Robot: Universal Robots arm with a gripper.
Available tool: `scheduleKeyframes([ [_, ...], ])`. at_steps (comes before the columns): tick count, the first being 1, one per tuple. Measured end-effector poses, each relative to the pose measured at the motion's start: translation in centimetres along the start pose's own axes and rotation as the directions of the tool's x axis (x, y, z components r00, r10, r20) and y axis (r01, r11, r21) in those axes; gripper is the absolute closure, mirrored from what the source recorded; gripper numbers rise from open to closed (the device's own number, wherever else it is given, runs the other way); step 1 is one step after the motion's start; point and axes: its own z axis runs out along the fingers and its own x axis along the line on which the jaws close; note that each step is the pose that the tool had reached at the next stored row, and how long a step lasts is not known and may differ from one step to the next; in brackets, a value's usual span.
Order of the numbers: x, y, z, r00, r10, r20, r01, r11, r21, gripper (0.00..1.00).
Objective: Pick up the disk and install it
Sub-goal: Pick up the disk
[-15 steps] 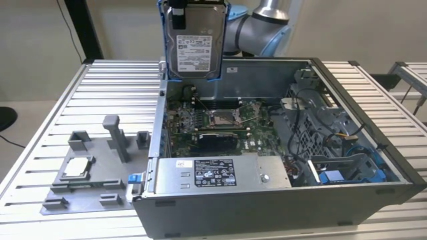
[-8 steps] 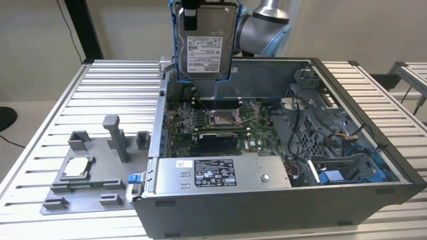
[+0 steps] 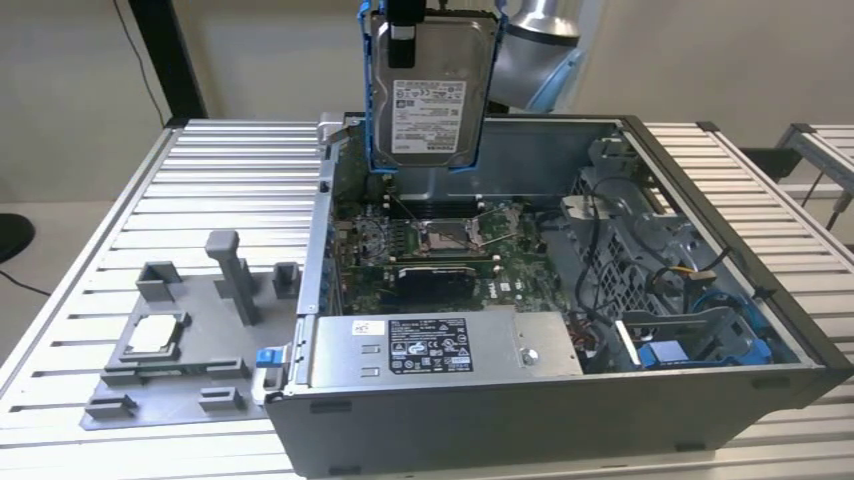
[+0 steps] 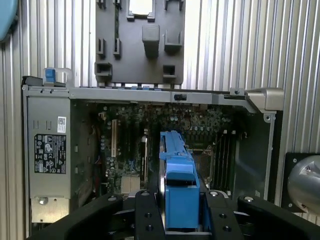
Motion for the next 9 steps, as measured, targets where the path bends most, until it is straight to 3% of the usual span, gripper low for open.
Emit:
scheduleKeyframes([
  [9,2.26,-1.77,-0.07,1.0000,0.000,0.0002,0.000,1.0000,-0.0029,1.00],
])
